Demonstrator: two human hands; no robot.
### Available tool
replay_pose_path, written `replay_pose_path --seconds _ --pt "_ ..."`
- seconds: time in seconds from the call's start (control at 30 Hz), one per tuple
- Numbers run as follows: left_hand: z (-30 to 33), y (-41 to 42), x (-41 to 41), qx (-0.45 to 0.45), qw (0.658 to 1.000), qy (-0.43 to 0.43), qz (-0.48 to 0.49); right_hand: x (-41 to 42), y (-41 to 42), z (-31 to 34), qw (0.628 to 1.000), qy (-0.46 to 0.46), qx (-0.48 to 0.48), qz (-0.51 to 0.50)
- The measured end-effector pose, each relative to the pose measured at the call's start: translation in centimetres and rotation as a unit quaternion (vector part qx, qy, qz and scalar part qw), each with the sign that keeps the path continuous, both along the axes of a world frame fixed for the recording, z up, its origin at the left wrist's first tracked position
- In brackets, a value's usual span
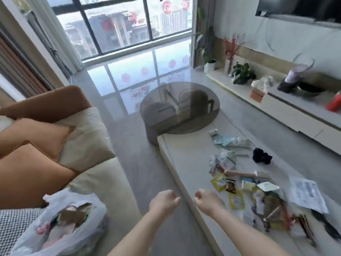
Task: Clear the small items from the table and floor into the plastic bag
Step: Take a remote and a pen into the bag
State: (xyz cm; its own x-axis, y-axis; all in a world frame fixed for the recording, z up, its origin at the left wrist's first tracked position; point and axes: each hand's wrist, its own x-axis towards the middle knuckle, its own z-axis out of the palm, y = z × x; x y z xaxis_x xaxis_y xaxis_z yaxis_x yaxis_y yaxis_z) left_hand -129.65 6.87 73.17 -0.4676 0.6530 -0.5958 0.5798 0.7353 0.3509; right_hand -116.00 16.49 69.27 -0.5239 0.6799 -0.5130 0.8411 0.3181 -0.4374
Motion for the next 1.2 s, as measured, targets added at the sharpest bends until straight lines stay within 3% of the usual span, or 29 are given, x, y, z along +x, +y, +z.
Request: replay_pose_path --seconds 0.3,0.57,0.87,1.2 --pt "-5.1 5.9 14.9 -0.042 0.996 -0.053 -0.066 18.5 3.4 -4.7 0.980 -0.021 -0.067 -0.186" --pt "-10.9 9.1 23.0 -0.088 0.988 -0.094 -0.082 28.5 4.3 -10.1 0.941 -0.023 -0.101 -0.323" --pt "-21.2 14.2 26.7 -0.135 0.981 -0.118 -0.080 32.9 6.2 -19.5 0.892 -0.012 -0.127 -0.434" --pt "-35.0 18.7 28.6 -0.129 0.985 -0.098 -0.061 31.5 9.1 -33.6 0.913 -0.070 -0.106 -0.386"
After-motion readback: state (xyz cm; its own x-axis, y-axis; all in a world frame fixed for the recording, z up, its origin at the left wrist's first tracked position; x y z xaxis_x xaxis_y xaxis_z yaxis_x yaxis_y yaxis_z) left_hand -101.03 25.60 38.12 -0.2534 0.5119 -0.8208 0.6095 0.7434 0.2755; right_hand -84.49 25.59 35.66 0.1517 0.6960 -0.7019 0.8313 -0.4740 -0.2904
